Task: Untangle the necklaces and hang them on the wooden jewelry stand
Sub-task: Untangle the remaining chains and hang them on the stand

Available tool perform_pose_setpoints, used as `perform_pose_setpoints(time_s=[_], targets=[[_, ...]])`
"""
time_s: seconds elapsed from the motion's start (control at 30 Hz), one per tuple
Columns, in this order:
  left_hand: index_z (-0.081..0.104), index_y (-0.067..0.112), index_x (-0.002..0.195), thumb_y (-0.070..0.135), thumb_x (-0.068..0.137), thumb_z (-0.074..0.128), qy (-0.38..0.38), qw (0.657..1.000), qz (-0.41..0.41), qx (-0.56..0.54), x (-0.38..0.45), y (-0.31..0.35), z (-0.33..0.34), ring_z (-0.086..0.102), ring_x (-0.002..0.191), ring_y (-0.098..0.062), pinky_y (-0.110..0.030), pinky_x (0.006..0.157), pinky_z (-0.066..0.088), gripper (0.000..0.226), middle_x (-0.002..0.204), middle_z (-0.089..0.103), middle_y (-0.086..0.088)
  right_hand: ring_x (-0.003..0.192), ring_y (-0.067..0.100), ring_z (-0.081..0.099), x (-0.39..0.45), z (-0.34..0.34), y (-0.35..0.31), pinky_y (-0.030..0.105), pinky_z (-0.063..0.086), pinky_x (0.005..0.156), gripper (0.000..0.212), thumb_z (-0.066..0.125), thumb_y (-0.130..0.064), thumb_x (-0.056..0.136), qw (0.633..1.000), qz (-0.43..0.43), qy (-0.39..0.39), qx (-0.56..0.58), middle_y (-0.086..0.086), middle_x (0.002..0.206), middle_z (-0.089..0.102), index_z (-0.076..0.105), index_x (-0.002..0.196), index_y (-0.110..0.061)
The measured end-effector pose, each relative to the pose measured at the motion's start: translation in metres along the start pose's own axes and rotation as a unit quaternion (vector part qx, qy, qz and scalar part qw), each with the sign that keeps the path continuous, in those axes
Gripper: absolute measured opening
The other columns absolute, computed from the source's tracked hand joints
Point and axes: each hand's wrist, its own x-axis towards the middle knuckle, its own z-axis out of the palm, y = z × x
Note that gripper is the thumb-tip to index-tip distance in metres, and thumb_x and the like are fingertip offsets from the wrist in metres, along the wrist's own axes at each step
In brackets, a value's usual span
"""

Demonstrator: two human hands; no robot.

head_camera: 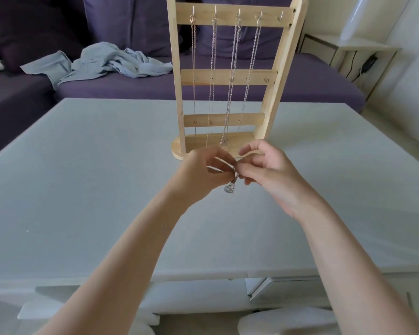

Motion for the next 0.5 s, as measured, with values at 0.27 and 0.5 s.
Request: perform_pose_setpoints(time_s=[0.27, 0.5], targets=[[0.057, 0.013, 0.081, -0.002, 0.087, 0.058, 0.022, 0.995, -0.056, -0.084, 0.0003, -0.0005, 0.0034, 0.063, 0.066, -0.016, -0.025, 0.072, 0.056, 0.016, 0.074, 0.064, -0.005, 0.070, 0.018, 0.057, 0.0048, -0.0012, 0.0046, 0.025, 0.049, 0.069, 0.027, 0.059, 0.007, 0.083, 1.000, 0.014, 0.002, 0.002, 0.004, 0.074, 0.061, 0.051, 0.094, -0.016], [0.054, 0.015, 0.081, 0.000, 0.085, 0.063, 0.078, 0.994, -0.046, -0.061, 0.0000, -0.0014, 0.0063, 0.062, 0.063, -0.016, -0.032, 0.075, 0.056, 0.018, 0.077, 0.061, -0.004, 0.071, 0.020, 0.058, 0.0044, 0.0053, 0.0066, 0.023, 0.047, 0.067, 0.030, 0.062, 0.010, 0.079, 0.998, 0.057, -0.011, 0.009, 0.005, 0.075, 0.059, 0.054, 0.095, -0.015]])
